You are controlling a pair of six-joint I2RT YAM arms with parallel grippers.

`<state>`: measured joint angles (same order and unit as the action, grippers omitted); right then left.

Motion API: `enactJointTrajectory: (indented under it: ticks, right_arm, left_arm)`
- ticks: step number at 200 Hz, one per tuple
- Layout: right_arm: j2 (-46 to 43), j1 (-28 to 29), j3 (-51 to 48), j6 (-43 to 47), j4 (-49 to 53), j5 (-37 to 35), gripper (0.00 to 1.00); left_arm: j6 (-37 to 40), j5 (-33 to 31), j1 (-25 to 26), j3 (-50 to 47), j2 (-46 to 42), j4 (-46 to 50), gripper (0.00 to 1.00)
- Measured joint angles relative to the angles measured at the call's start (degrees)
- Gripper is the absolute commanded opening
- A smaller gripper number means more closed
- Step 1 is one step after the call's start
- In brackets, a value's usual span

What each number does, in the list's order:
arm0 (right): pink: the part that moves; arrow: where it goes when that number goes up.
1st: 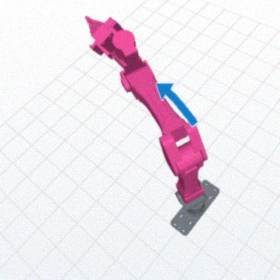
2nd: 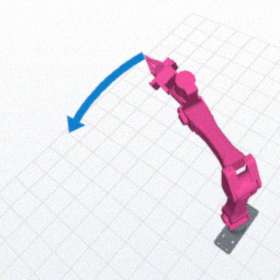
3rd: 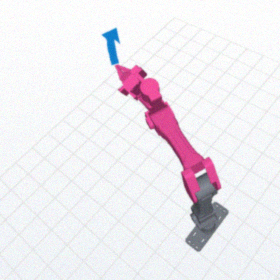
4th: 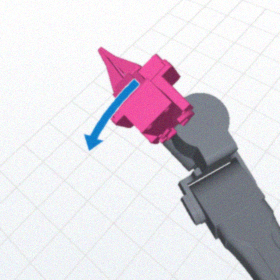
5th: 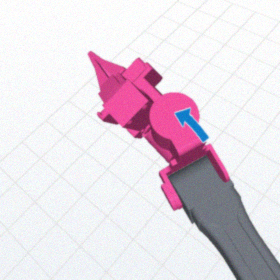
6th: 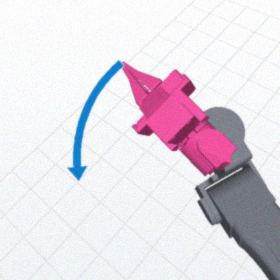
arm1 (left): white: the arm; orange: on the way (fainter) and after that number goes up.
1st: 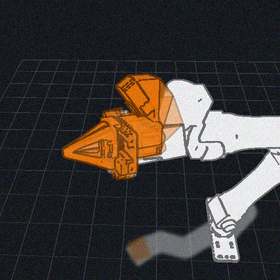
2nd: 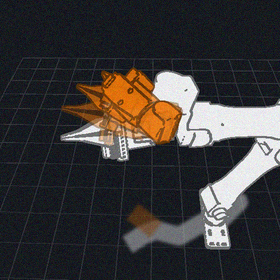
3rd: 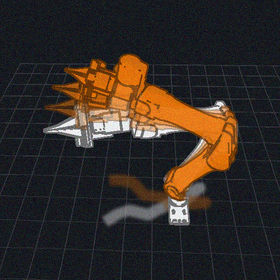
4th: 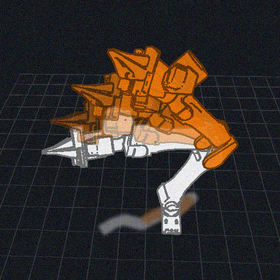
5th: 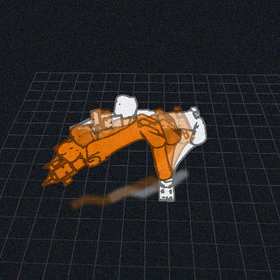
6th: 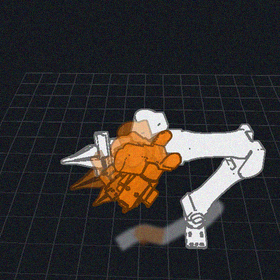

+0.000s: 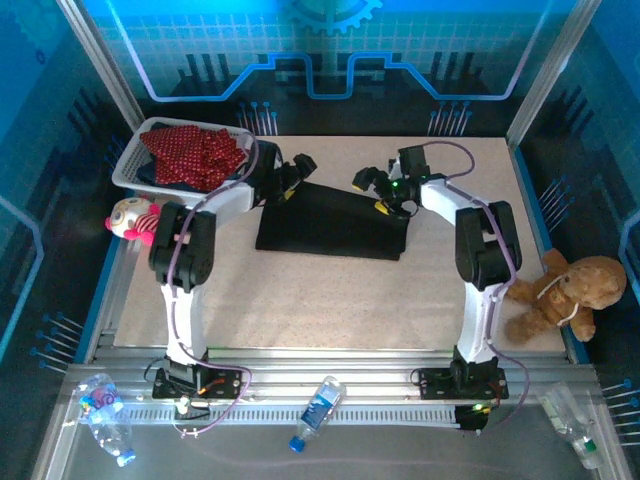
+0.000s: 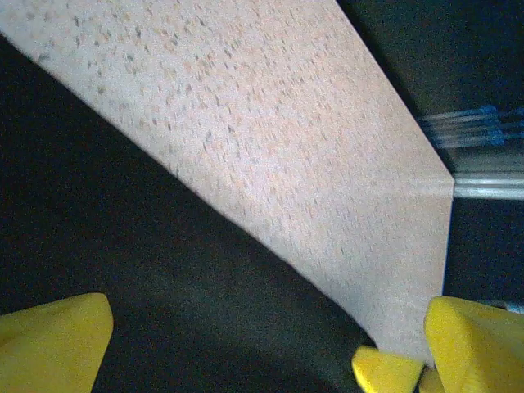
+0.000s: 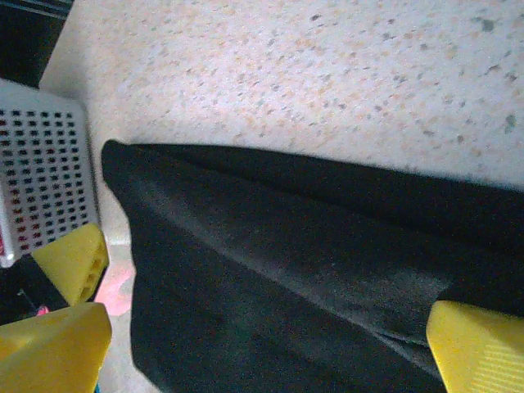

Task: Fold and stack the skirts

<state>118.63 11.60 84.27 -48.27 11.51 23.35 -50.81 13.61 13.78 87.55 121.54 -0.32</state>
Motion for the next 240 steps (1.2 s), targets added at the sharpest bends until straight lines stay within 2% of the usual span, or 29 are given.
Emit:
enactJointTrajectory:
  ticks: [26, 51, 70, 103, 128, 154, 180, 218, 240]
  right_arm:
    - [1.8, -0.1, -0.2, -0.6, 0.7, -4.0, 1.00]
    - [1.5, -0.4, -1.5, -1.0, 0.7, -7.3, 1.00]
    - [1.2, -0.5, -1.6, -1.0, 0.9, -8.6, 1.00]
    - [-0.1, 0.5, -1.8, 0.5, 1.7, -8.4, 1.00]
    - [-0.9, 3.7, -1.2, -0.3, 0.4, -6.4, 1.00]
    - [0.7, 7.5, 1.6, -3.5, -2.4, -3.9, 1.00]
    - [4.9, 8.5, 5.0, -6.8, -6.7, -2.0, 1.00]
    - [11.0, 8.1, 8.2, -9.2, -10.4, 0.1, 1.00]
    - [11.2, 7.9, 8.7, -9.2, -11.6, -0.5, 1.00]
  left_arm:
    - [-1.7, -5.7, 0.1, 3.4, 6.6, 2.4, 0.99]
    - [-1.8, -12.0, 0.2, 4.4, 6.1, 6.1, 0.99]
    - [-1.6, -13.6, 0.3, 4.7, 5.9, 8.2, 0.99]
    - [-0.7, -11.5, 0.3, 3.3, 4.0, 9.1, 0.99]
    - [-0.7, -9.0, 0.4, -0.2, -0.9, 9.4, 0.99]
    - [-4.2, -6.4, 0.5, -9.1, -11.5, 6.5, 0.99]
    - [-9.0, -4.0, 0.8, -19.5, -19.5, 1.0, 0.99]
    - [-13.4, -3.2, 2.2, -32.0, -19.9, -2.5, 0.99]
    - [-13.6, -3.5, 2.5, -34.1, -20.0, -3.5, 0.99]
